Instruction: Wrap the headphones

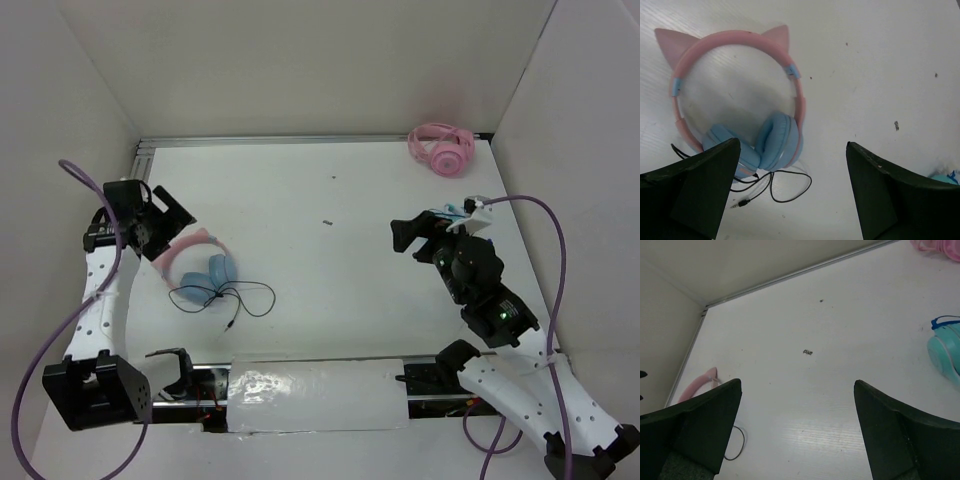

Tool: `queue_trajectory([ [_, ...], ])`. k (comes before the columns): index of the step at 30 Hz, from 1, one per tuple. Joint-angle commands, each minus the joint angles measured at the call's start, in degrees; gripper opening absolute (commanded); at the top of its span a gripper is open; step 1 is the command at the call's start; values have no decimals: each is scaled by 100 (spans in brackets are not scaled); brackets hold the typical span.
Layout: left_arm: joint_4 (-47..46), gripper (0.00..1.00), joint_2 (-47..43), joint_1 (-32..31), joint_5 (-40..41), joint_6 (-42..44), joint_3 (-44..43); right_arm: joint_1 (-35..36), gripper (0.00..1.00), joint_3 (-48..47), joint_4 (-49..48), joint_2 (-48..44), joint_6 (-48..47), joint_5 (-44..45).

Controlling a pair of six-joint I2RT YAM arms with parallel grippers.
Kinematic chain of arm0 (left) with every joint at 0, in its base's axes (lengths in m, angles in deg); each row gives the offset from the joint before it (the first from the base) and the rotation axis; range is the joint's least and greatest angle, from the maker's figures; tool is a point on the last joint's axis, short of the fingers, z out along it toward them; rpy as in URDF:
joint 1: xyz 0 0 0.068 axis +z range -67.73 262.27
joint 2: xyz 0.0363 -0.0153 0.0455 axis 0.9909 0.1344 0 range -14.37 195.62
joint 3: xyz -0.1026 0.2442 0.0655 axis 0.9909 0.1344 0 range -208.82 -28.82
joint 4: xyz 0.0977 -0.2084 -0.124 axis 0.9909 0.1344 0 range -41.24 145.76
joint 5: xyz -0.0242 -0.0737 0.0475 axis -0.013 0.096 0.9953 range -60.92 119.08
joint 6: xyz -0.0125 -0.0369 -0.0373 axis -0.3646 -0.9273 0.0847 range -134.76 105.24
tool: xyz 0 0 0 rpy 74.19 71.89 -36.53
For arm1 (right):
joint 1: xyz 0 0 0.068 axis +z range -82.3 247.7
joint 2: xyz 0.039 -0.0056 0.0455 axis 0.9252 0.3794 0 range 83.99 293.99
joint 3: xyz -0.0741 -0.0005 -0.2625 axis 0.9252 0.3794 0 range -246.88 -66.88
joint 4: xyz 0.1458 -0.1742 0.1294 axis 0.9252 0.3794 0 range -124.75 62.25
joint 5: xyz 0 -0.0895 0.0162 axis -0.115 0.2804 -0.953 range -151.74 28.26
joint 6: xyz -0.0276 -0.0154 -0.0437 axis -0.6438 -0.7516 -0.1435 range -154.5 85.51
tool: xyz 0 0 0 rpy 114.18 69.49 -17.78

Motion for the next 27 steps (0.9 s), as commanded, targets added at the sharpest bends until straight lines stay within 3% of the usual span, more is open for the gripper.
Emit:
queue_trajectory([
  [1, 102, 99, 101, 248, 335, -317, 246, -29, 100, 125, -619, 170, -551, -461],
  [6, -354, 99, 522, 485, 335, -195, 704, -29, 100, -67, -584, 749, -727, -337],
  [13, -1647, 99, 892, 977, -59, 1159, 1275, -29, 100, 125, -1163, 1102, -1439, -935],
  [19, -1270, 99, 1023, 1311, 335, 684, 1302, -29, 100, 231, -1489, 1243, -1589, -1023],
  [27, -1014, 99, 2078, 1434, 292, 622, 951, -37, 100, 46, -1533, 1559, -1642, -1049],
])
